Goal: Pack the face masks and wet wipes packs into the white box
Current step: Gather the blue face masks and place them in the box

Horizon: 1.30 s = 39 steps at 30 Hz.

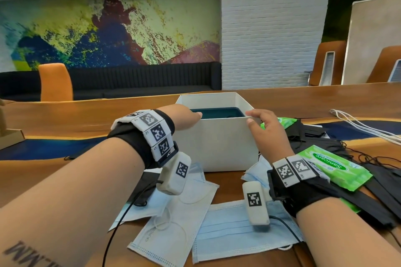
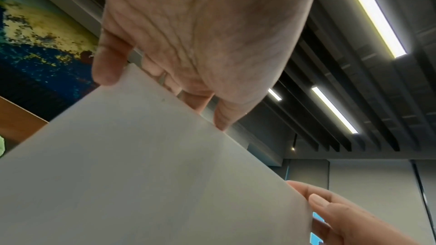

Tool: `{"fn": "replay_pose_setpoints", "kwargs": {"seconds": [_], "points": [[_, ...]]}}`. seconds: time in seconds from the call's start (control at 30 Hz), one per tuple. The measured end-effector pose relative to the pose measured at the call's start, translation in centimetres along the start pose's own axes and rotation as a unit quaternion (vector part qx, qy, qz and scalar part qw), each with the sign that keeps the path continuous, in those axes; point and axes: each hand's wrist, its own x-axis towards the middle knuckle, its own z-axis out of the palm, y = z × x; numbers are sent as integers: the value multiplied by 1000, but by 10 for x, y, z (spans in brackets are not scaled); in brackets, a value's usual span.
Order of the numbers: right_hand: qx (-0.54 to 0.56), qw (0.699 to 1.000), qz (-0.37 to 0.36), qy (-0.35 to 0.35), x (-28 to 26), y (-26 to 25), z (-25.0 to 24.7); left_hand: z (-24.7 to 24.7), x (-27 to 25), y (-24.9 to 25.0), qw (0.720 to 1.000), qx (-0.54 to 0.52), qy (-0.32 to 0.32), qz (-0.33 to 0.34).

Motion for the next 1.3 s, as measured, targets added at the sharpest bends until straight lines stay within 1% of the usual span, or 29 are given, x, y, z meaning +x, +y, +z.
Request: {"fn": "replay_pose_setpoints", "kwargs": {"seconds": [0.1, 0.17, 0.2, 0.3, 0.37, 0.47, 0.53, 0.57, 0.63, 0.7, 0.73, 0.77, 0.8, 0.83, 0.87, 0.9, 0.93, 0.97, 1.0, 1.03, 1.1, 1.17, 1.23, 1.3], "points": [[3, 1000, 2, -1, 0, -1, -1, 0, -5, -2, 1000, -23, -6, 0], [2, 1000, 2, -4, -1, -1, -2, -3, -11, -6, 996, -85, -3, 4], [2, 1000, 3, -6, 0, -1, -3, -5, -13, -10, 992, -123, 5, 18], [18, 1000, 13, -8, 0, -2, -2, -12, -24, -25, 967, -242, 49, 60], [41, 999, 30, -6, -1, -4, -3, -15, -32, -36, 946, -310, 75, 59], [57, 997, 56, -3, -1, -14, -9, -16, -42, -51, 930, -356, 81, 37], [50, 998, 47, 5, -2, -25, -15, -16, -49, -63, 930, -361, 62, 21], [42, 998, 36, 3, -3, -31, -19, -16, -52, -70, 935, -353, 42, 14], [26, 999, 19, -24, -8, -43, -26, -11, -60, -83, 947, -320, -28, 5], [5, 995, 21, -96, -15, -55, -33, -2, -70, -93, 956, -270, -119, -1], [-8, 988, 32, -152, -19, -60, -35, 3, -75, -95, 958, -239, -161, -2], [-27, 974, 49, -219, -23, -64, -37, 8, -79, -96, 959, -207, -193, -2], [-57, 953, 66, -292, -27, -68, -38, 14, -83, -97, 960, -179, -216, -2], [-100, 922, 77, -365, -32, -69, -38, 19, -86, -97, 960, -157, -231, -4], [-149, 886, 86, -431, -36, -69, -38, 23, -88, -96, 960, -139, -241, -6], [-199, 848, 92, -483, -41, -69, -36, 27, -90, -96, 961, -120, -249, -5], [-248, 815, 94, -516, -45, -67, -34, 31, -91, -96, 962, -95, -256, 1], [-292, 790, 92, -531, -49, -66, -32, 34, -91, -96, 963, -65, -263, 9], [-325, 775, 90, -535, -52, -63, -29, 37, -91, -96, 962, -31, -270, 15], [-344, 765, 93, -536, -54, -61, -26, 40, -90, -95, 961, 6, -276, 20], [-355, 758, 106, -537, -57, -56, -19, 43, -91, -92, 957, 82, -275, 34], [-365, 759, 107, -529, -60, -53, -12, 45, -92, -88, 955, 136, -260, 44], [-382, 760, 101, -515, -62, -53, -6, 46, -92, -83, 957, 151, -242, 50], [-407, 749, 91, -514, -62, -54, -2, 45, -92, -79, 962, 149, -222, 58]]}}
